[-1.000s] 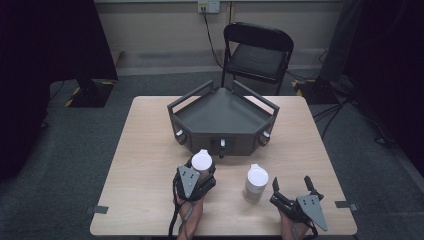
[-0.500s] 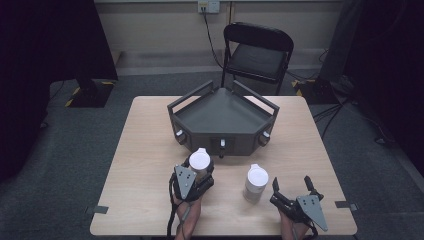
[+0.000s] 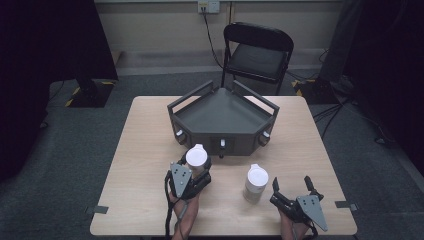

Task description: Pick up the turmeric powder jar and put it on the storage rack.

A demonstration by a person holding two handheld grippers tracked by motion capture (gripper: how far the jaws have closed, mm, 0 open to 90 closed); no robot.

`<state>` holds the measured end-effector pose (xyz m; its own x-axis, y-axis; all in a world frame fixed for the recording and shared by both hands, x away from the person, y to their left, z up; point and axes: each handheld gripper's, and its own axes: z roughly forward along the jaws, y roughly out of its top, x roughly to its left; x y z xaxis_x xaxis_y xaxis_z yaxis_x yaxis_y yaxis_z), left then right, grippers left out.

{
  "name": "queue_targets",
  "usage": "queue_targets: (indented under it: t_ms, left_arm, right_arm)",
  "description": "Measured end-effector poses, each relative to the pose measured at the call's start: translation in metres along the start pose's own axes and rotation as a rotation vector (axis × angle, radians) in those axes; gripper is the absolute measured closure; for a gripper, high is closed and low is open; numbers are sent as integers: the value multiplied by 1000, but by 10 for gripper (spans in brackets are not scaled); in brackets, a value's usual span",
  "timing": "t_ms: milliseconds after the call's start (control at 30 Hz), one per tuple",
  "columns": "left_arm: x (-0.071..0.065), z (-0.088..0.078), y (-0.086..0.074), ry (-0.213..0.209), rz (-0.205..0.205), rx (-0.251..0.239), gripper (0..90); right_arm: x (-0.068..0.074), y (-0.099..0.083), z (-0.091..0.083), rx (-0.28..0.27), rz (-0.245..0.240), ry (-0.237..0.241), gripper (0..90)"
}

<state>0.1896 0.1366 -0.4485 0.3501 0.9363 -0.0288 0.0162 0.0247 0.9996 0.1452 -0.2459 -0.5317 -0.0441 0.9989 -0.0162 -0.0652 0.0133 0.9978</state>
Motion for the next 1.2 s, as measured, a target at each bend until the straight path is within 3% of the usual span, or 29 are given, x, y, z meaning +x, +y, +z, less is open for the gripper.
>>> queue_targets:
  t_ms: [500, 1200]
  left_arm:
    - [4, 3, 11, 10, -7, -33, 304]
    - [-1, 18, 37, 0, 30, -70, 304]
  right_arm:
    - [0, 0, 0, 0, 0, 0, 2]
    - [0, 0, 0, 0, 0, 2, 2]
